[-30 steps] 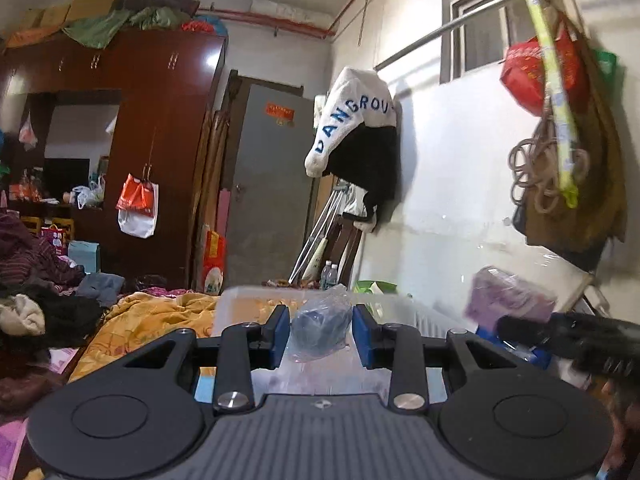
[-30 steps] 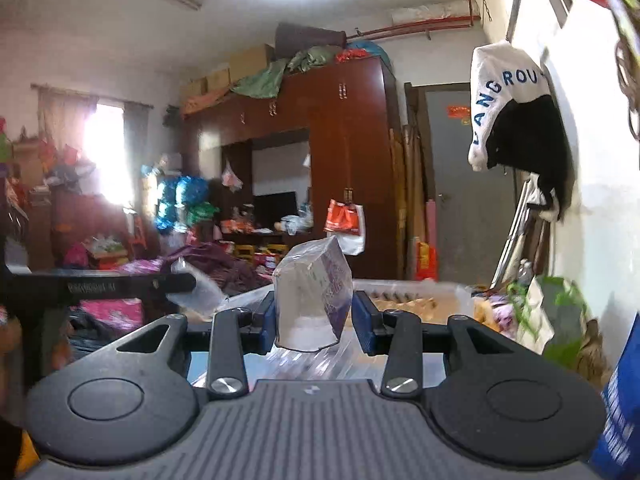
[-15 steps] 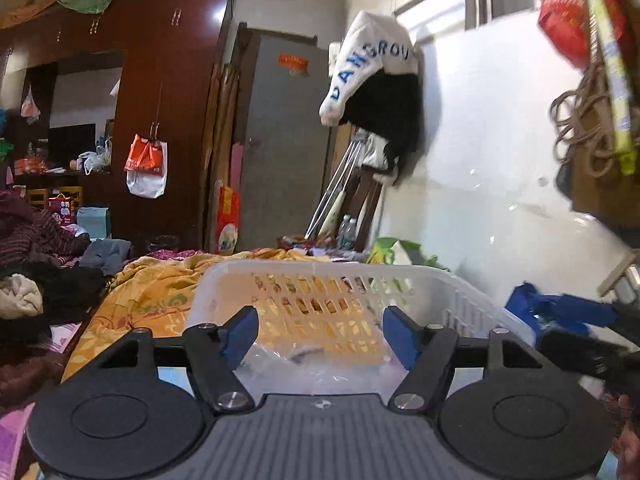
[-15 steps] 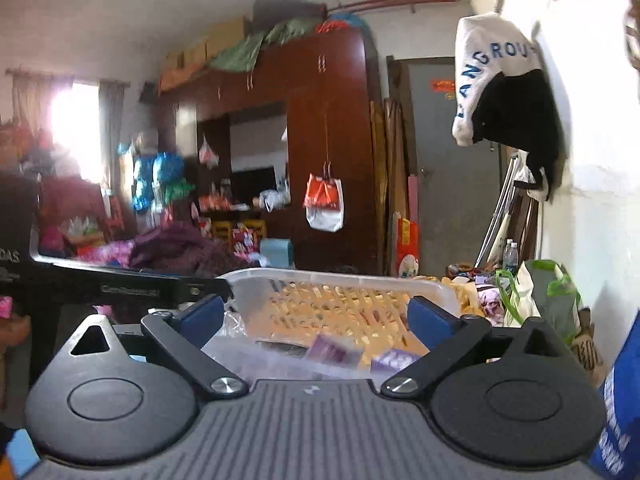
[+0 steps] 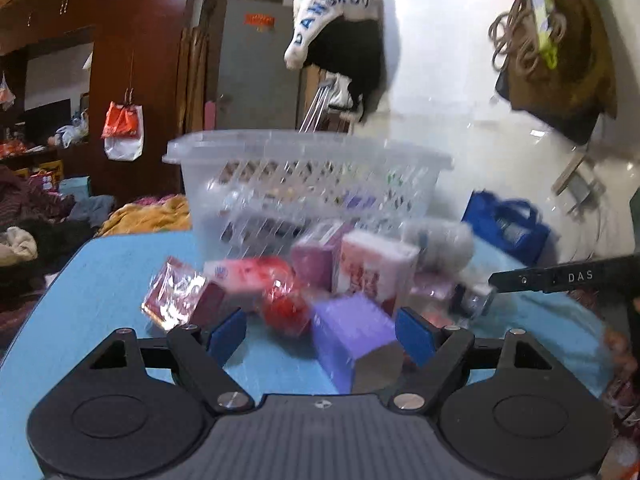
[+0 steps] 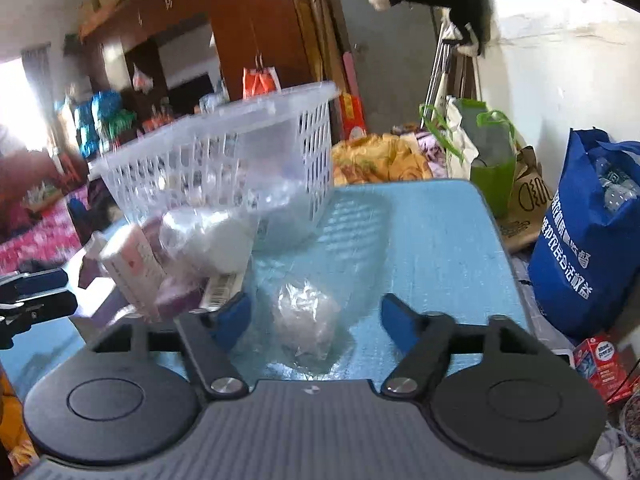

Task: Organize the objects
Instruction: 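Grasp purple box with left tool while right tool grasps clear bagged item, then lift both items over the white basket and open both tools to release them, then grasp red wrapped box with left tool while right tool grasps clear-wrapped bottle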

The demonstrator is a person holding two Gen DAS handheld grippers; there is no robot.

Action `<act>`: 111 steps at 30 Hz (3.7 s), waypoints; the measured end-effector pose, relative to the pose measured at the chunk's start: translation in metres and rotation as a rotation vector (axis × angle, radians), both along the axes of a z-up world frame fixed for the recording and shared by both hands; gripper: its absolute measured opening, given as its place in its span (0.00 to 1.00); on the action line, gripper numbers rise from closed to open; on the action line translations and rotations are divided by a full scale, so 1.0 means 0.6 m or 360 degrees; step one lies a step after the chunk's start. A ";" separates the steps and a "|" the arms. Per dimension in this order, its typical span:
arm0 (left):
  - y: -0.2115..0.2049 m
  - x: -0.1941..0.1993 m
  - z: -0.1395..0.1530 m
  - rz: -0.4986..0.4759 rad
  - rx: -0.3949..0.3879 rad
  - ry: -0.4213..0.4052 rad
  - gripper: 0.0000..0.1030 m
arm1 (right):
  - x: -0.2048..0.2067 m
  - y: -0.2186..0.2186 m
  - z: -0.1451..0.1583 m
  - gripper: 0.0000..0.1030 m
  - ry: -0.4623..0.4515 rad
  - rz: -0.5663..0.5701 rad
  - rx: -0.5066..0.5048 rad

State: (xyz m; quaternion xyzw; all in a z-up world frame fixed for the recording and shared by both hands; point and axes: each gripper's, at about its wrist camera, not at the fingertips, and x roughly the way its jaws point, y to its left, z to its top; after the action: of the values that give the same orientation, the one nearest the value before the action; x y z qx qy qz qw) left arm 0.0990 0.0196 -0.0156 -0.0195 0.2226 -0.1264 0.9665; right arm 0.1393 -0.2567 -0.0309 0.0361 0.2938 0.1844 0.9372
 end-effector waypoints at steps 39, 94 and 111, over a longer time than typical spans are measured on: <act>0.012 -0.033 0.008 0.0077 -0.0071 -0.0164 0.65 | -0.042 -0.010 0.013 0.42 -0.0367 -0.0008 0.0112; 0.135 0.087 0.014 0.0306 -0.0044 0.0052 0.85 | -0.007 0.059 0.035 0.98 -0.0318 0.0271 0.0217; 0.119 0.095 -0.020 0.0202 0.0101 0.0214 0.85 | 0.030 0.108 0.024 0.73 -0.0248 0.0319 0.0019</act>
State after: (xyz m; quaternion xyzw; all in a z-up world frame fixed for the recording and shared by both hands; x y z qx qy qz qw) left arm 0.1559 0.0908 -0.0274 -0.0113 0.2894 -0.0562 0.9555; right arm 0.1576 -0.1919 -0.0167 -0.0023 0.2212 0.2811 0.9338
